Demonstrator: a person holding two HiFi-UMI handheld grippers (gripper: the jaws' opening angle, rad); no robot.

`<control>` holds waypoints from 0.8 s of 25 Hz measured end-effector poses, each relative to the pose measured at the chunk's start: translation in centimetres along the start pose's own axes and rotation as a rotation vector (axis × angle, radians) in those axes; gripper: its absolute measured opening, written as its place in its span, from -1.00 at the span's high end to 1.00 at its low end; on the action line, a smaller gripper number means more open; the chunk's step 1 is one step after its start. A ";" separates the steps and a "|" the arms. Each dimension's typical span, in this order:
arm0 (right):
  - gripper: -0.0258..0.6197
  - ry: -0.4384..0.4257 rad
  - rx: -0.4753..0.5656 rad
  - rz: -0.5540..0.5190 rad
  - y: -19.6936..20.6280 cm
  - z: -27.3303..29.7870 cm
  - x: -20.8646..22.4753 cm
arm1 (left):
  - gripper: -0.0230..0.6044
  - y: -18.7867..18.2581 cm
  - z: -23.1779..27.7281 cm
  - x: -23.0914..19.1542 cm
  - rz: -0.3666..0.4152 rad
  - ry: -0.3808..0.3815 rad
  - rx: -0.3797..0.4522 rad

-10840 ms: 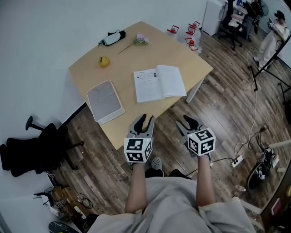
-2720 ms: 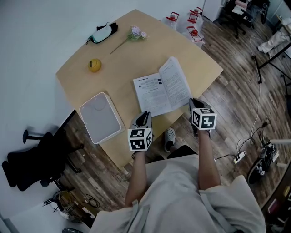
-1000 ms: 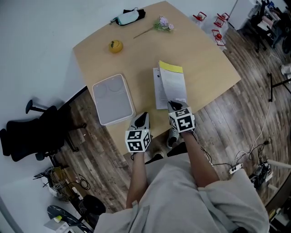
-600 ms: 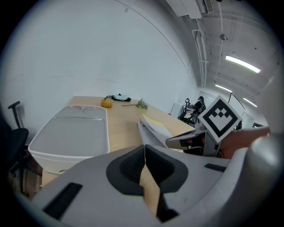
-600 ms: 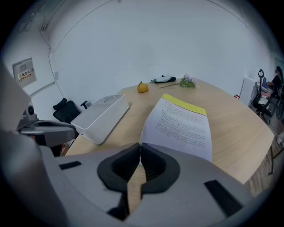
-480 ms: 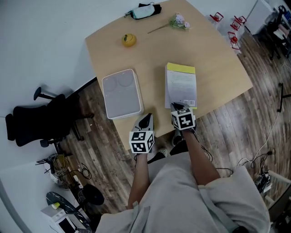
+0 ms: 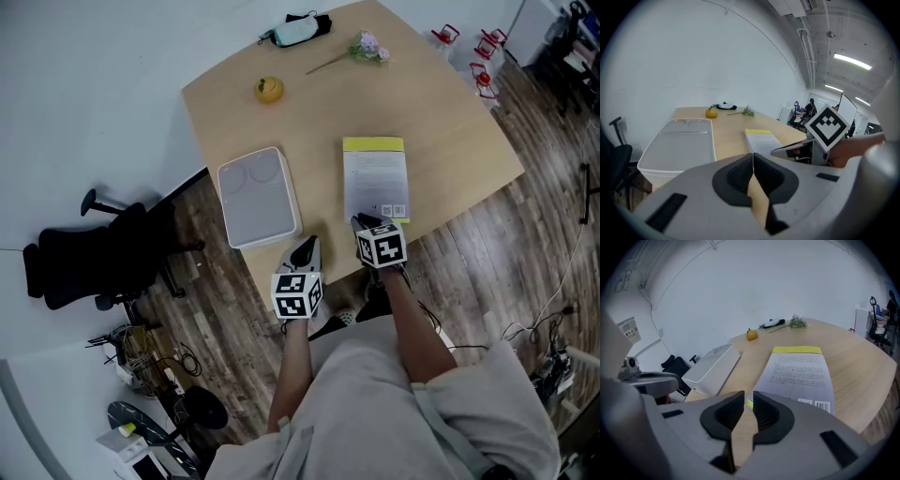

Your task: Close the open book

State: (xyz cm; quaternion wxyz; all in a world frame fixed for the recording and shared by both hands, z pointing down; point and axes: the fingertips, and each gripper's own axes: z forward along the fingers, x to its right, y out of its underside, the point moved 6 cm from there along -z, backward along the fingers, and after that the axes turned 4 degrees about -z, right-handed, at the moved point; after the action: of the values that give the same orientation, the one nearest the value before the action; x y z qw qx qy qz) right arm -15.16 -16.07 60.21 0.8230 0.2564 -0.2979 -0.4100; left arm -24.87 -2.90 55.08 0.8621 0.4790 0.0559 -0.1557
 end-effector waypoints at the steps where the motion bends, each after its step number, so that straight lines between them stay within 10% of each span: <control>1: 0.70 0.004 0.012 0.005 -0.1 -0.4 0.0 | 0.85 -0.1 0.0 0.2 0.008 0.009 0.002; 20: 0.70 0.207 0.226 0.078 6.1 -13.6 -1.6 | 0.85 1.4 -4.1 6.8 0.132 0.216 0.073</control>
State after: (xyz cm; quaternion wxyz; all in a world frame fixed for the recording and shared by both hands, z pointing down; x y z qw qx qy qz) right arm -3.24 -9.12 54.42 0.8306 0.3764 -0.2657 -0.3129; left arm -17.74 -0.23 52.37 0.8414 0.5267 0.1111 -0.0480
